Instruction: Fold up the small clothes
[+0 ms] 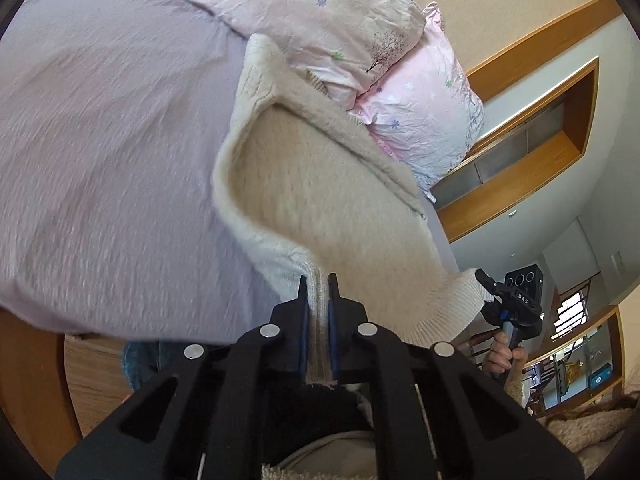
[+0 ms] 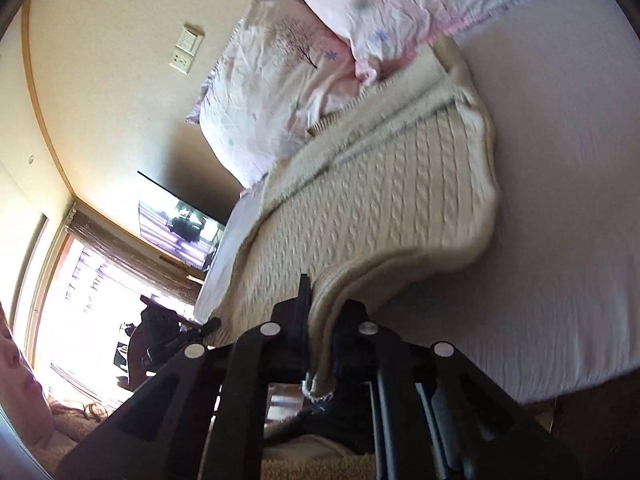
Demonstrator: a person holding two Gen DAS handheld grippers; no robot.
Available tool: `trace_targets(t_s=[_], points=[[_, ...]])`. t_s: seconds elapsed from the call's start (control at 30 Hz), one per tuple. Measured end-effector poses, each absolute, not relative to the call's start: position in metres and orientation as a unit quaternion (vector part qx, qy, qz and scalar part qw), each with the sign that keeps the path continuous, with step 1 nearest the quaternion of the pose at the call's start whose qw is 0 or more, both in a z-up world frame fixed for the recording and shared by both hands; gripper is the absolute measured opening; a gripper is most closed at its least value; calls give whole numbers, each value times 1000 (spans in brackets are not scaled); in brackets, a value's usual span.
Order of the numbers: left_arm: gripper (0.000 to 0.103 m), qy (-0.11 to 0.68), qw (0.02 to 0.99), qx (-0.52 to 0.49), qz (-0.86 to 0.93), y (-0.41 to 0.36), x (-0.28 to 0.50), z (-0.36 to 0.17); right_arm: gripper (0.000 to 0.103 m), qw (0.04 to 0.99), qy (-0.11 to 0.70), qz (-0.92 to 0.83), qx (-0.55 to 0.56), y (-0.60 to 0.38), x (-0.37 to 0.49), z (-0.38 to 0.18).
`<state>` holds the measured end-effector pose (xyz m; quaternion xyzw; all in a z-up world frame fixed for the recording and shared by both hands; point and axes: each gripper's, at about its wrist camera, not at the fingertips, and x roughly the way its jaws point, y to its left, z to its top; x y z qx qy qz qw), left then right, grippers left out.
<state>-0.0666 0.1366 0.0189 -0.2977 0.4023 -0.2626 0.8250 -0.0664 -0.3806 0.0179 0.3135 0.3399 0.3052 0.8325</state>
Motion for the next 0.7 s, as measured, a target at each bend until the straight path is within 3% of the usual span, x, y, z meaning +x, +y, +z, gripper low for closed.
trace_targets(t_s=[0.13,0.27,0.4,0.5,0.57,0.6,0.63,0.67,0.7], points=[[7,337,845,-324,-262,154,7,74,8,859,261,286,334,-399,5,70],[7,311,853,-361,-213,167,128,103,8,852,249,224,402,-413,109,72],[7,361,845,-359,-165,151,218,78,8,852,300,110,416,-415,178,28],[7,395,833,-356,-153,137,241,54,11,834,329,68,438,-416,197,-2],[9,395,831,-355,-167,134,242,51,22,840,320,69,433,-416,197,-1],[27,398,828,-357,-169,135,241,51,31,847,314,69,423,-415,196,4],[75,406,820,-362,-177,137,241,52,60,857,303,64,411,-416,195,11],[95,405,817,-368,-182,143,237,54,95,874,282,42,395,-417,187,20],[101,385,824,-376,-179,151,228,59,101,893,251,-7,374,-419,175,30]])
